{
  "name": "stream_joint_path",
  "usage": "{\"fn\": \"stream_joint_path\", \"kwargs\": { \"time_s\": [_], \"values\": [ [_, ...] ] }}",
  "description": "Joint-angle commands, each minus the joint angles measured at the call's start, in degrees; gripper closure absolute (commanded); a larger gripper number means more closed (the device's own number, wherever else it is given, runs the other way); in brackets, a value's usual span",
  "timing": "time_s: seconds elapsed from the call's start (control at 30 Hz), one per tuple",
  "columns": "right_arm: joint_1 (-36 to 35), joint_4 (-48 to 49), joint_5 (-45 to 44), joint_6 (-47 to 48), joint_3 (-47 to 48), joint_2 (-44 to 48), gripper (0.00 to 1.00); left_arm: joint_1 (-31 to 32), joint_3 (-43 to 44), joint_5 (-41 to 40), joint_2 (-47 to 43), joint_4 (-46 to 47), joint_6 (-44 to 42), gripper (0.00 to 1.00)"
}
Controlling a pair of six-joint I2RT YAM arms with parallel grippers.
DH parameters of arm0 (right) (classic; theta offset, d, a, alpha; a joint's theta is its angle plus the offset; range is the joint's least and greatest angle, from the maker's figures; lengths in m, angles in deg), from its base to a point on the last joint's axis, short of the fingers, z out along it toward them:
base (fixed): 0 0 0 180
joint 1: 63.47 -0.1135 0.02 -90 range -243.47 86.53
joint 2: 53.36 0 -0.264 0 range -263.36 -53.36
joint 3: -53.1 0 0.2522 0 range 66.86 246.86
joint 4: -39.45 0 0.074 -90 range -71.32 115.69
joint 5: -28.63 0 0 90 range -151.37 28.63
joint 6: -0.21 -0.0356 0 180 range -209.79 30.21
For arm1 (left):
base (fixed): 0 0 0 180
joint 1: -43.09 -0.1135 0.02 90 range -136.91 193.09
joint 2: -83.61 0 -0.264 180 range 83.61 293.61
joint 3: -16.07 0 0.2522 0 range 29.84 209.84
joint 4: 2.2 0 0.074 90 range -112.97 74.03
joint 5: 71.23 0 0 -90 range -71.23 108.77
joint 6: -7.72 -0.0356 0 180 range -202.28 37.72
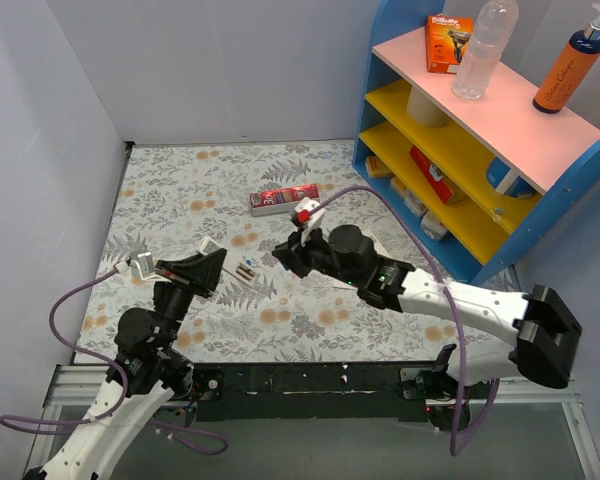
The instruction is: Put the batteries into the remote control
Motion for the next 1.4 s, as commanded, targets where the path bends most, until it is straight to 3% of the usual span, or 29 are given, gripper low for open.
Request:
{"fn": "stream_joint_path", "kwargs": {
  "time_s": [0.0, 0.17, 0.43, 0.73, 1.37],
  "values": [
    [-0.73, 11.05, -1.71, -3.59, -7.69, 10.32, 0.99, -0.15, -3.92, 9.79, 2.58, 14.21, 4.67, 1.0],
    [-2.4, 18.68, -0.57, -2.37, -15.09, 18.93, 0.99, -0.15, -4.9, 15.93, 12.15, 24.41, 8.46, 1.0],
    [-4.24, 29.06, 1.63, 2.64, -21.52, 21.85, 0.99, -0.15, -6.04, 20.43, 22.97, 36.89, 16.45, 1.0],
    [-4.69, 38.64, 4.18, 6.69, -23.63, 18.78, 0.99, -0.24, -4.9, 21.05, 26.76, 35.94, 22.78, 1.0],
    [-5.65, 41.11, 7.26, 8.27, -21.78, 13.94, 0.99, -0.15, -6.75, 20.7, 28.08, 38.75, 28.85, 1.0]
  ]
}}
